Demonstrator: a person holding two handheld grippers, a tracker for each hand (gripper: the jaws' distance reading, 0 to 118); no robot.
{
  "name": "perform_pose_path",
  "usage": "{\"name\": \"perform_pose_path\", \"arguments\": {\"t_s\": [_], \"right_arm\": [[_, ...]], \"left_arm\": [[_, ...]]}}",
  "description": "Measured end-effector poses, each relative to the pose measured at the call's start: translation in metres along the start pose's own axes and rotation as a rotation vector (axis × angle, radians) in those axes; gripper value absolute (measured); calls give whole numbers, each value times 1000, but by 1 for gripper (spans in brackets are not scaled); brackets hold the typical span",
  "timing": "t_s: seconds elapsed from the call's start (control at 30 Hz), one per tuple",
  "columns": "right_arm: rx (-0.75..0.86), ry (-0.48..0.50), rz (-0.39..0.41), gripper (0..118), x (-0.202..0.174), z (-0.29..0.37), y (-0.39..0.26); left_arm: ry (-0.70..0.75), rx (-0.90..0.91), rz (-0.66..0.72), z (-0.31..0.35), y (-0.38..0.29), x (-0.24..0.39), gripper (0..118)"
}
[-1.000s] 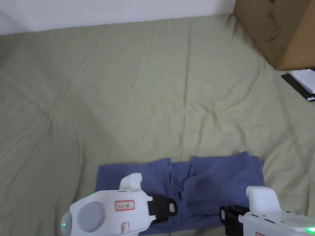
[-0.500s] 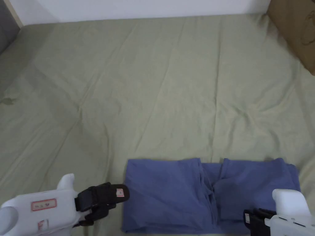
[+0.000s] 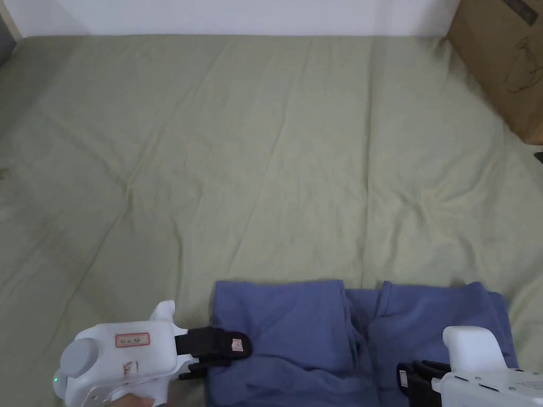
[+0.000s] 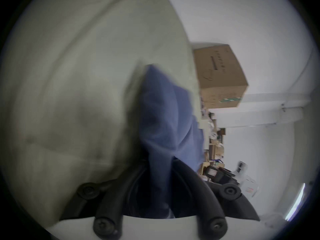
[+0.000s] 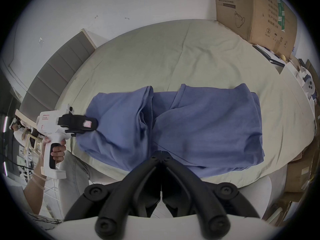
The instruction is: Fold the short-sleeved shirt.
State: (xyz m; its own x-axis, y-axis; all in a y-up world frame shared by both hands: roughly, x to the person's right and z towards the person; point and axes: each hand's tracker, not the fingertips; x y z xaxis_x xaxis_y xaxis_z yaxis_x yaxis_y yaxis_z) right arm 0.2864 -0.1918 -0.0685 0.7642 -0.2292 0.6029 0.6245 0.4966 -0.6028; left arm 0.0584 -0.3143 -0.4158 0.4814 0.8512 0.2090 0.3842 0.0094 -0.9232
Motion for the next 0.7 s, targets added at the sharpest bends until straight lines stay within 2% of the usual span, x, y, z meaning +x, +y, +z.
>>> {"name": "perform_pose_path", "arguments": {"t_s": [0.03, 0.07, 0.13, 0.27, 0.5, 0.7], "right_arm": [[-2, 0, 1, 0, -1, 0, 0], [-2, -1, 1, 0, -1, 1, -1], [-4, -2, 6, 0, -2, 2, -1], [-9, -11, 15, 0, -1, 1, -2], [27, 12, -34, 0, 14, 12, -7], [32, 5, -63, 0, 32, 17, -16]], "left_arm": [[-104, -11, 57, 3, -3, -9, 9], [-190, 1, 43, 10, -5, -10, 9], [-94, 28, -2, 17, -11, -3, 9], [-89, 16, 2, 35, -10, -6, 9], [105, 168, 24, 113, -2, -2, 9], [228, 187, -101, 130, -13, 65, 9]]}}
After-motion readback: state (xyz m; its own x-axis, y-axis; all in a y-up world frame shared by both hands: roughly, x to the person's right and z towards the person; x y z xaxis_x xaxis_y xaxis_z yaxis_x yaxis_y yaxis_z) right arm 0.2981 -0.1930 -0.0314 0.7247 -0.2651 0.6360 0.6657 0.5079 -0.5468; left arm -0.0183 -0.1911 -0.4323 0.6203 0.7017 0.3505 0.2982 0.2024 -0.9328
